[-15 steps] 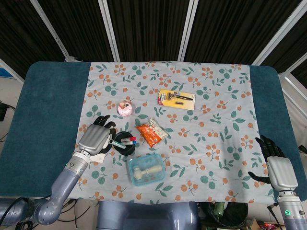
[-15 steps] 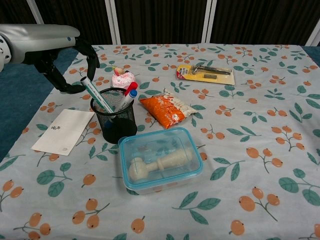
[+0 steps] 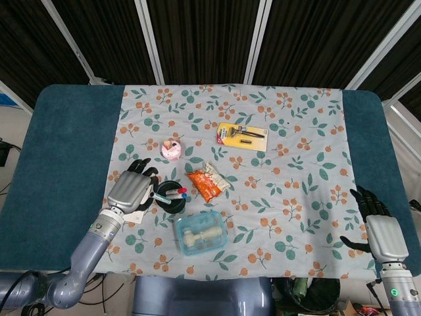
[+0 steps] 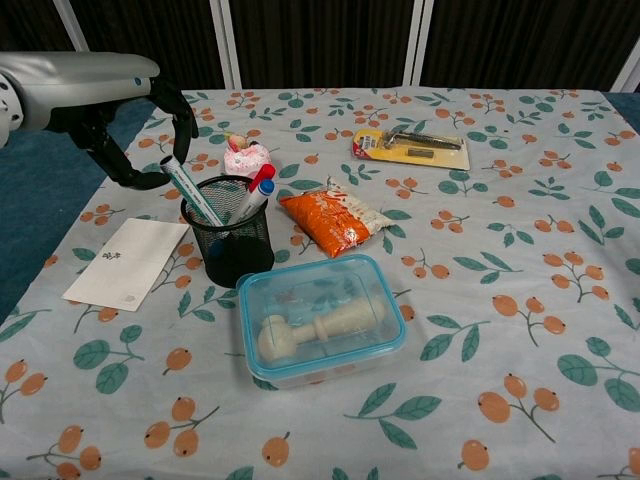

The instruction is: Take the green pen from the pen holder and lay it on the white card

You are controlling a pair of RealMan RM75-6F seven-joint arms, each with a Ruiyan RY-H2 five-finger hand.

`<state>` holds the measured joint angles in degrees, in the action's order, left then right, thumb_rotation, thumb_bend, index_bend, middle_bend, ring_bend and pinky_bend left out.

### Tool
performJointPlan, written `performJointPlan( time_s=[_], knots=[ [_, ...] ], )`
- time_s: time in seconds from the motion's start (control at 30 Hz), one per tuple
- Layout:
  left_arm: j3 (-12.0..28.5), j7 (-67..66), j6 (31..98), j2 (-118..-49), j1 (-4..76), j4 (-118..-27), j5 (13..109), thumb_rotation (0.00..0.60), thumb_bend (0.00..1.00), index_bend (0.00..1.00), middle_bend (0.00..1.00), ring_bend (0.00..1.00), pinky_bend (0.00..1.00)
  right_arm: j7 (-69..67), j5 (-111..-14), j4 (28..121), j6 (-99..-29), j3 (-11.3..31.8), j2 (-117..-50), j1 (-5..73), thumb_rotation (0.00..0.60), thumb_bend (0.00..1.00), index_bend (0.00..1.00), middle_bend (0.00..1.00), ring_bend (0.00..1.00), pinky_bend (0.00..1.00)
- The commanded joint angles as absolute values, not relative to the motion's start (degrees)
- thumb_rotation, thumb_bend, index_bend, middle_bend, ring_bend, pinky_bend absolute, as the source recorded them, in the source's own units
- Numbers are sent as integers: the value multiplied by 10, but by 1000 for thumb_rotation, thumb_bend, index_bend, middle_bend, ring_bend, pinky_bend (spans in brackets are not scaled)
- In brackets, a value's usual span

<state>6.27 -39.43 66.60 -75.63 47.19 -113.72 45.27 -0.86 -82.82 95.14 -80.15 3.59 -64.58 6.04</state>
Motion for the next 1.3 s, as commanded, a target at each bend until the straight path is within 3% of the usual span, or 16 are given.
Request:
performJointPlan(
  time_s=[0.03,0.73,1.13,1.3],
  knots=[
    [63,-394,666,-759,472,-1135,451,600,339,546,234,13,89,-8,-828,951,-801,36,-646,60,600,199,0,0,0,160],
    [65,-386,668,-755,473,-1141,459,600,339,549,237,13,90,-9,-827,951,-801,36,-646,60,600,199,0,0,0,160],
    [108,-324,679,-634,453,-1217,492,600,339,549,237,13,90,-10,-828,950,-803,36,-645,60,600,199,0,0,0,160],
    [97,-278,666,-580,423,-1205,517,600,339,549,237,13,90,-8,-829,952,-803,35,-646,59,600,199,0,0,0,160]
  ],
)
